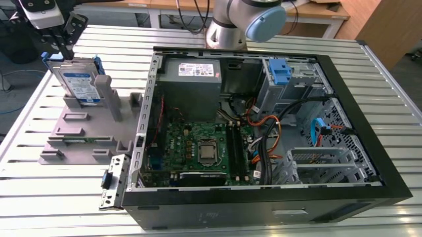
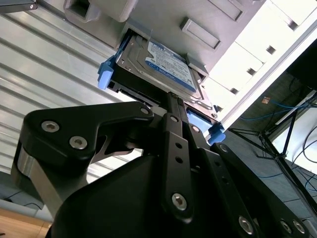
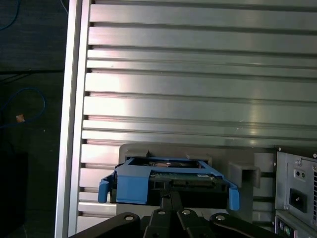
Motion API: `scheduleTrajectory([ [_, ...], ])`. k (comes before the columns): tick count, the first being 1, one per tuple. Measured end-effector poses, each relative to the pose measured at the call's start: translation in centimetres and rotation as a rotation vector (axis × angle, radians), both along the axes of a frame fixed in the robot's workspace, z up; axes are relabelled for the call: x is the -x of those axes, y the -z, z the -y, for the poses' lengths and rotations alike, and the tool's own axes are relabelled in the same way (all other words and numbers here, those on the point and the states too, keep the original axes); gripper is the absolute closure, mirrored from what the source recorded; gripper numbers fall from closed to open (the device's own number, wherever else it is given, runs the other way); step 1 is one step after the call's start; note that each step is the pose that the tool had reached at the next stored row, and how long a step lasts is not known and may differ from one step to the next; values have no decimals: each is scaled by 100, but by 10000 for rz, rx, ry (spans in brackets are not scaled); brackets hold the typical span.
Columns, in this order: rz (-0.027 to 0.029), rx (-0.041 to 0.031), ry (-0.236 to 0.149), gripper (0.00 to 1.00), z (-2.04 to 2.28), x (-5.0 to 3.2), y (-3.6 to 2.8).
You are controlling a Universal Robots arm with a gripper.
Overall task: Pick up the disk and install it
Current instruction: 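Reach for the disk, then pick up the disk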
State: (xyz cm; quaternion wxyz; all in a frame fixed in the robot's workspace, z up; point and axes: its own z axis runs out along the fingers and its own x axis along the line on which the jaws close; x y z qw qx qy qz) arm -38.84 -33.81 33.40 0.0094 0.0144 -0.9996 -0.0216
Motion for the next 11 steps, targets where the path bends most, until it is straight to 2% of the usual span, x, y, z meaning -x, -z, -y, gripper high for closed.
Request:
scheduleTrajectory([
  [11, 0, 0, 0, 89, 0, 0, -18],
])
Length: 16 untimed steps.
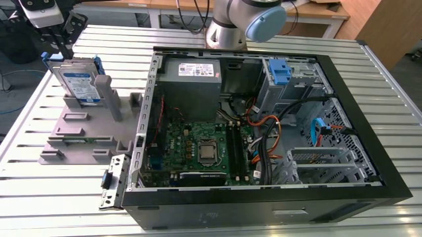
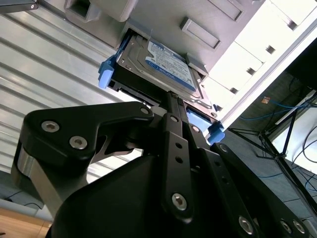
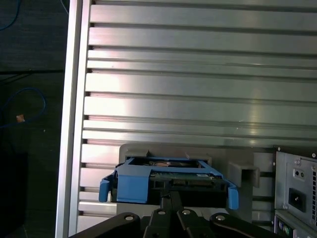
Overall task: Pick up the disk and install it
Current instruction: 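Pick up the disk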
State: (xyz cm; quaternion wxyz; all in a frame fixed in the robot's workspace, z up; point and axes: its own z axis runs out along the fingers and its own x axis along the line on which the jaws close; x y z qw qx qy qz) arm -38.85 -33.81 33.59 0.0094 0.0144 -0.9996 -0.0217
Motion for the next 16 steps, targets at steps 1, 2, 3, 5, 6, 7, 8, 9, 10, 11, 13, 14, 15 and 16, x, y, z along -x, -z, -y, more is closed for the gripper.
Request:
scheduleTrajectory([
  [1, -5, 0, 0, 89, 0, 0, 0],
  [2, -9, 1, 0, 89, 0, 0, -1],
  [3, -14, 1, 1, 89, 0, 1, -1],
  [5, -20, 0, 0, 89, 0, 0, 0],
  [6, -24, 0, 0, 89, 0, 0, 0],
  [7, -28, 1, 0, 89, 0, 0, 0],
  [8, -30, 0, 0, 89, 0, 0, 0],
  [9, -29, 0, -5, 89, 0, 0, 0],
  [10, -30, 0, -17, 89, 0, 0, 0],
  [11, -30, 0, -39, 89, 0, 0, 0],
  [13, -30, 0, -99, 89, 0, 0, 0],
  [14, -30, 0, -142, 89, 0, 0, 0],
  [15, -29, 0, -191, 89, 0, 0, 0],
  [16, -30, 0, -240, 89, 0, 0, 0],
])
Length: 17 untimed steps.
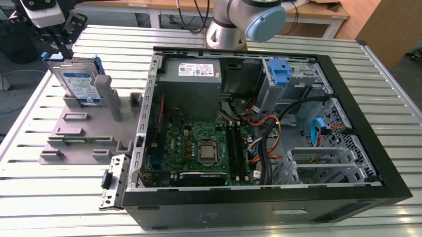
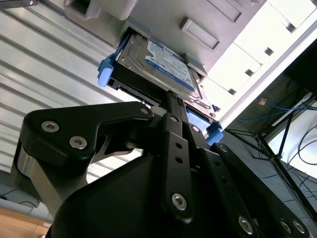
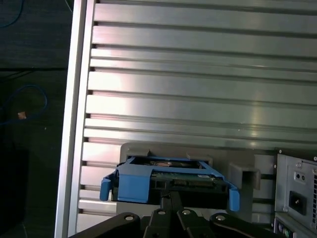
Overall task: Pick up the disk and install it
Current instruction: 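Pick up the disk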
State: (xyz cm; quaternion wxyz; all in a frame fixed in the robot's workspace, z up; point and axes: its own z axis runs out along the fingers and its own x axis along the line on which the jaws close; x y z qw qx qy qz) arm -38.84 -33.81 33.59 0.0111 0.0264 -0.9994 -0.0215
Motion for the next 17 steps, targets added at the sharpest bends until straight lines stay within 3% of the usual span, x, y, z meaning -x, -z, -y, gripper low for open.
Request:
scheduleTrajectory([
  [12, 0, 0, -144, 89, 0, 0, 0],
  [17, -1, -1, -396, 89, 0, 0, 0],
])
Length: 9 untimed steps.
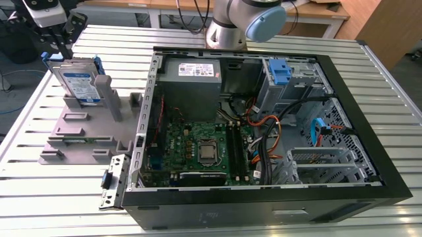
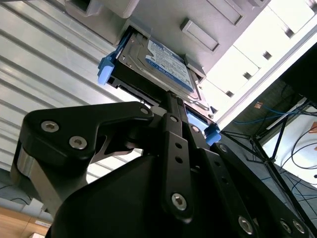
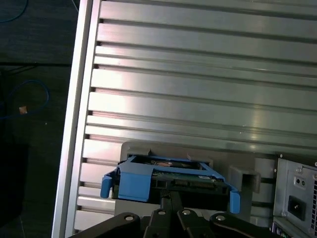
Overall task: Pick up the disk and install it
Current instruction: 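Pick up the disk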
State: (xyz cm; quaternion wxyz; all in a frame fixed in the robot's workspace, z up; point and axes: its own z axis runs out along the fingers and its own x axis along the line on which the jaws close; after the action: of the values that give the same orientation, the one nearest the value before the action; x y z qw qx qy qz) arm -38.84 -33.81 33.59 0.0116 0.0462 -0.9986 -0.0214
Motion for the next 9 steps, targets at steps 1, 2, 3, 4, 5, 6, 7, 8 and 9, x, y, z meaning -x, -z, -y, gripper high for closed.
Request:
scheduleTrajectory([
  [1, 1, 0, -94, 89, 0, 0, 0],
  [2, 1, 0, -151, 89, 0, 0, 0],
  [3, 1, 0, -167, 89, 0, 0, 0],
  [4, 0, 0, -168, 89, 0, 0, 0],
  [5, 0, 0, -169, 89, 0, 0, 0],
  [6, 0, 0, -169, 89, 0, 0, 0],
  [7, 0, 0, -169, 89, 0, 0, 0],
  [8, 0, 0, -169, 89, 0, 0, 0],
  [9, 1, 0, -169, 89, 0, 0, 0],
])
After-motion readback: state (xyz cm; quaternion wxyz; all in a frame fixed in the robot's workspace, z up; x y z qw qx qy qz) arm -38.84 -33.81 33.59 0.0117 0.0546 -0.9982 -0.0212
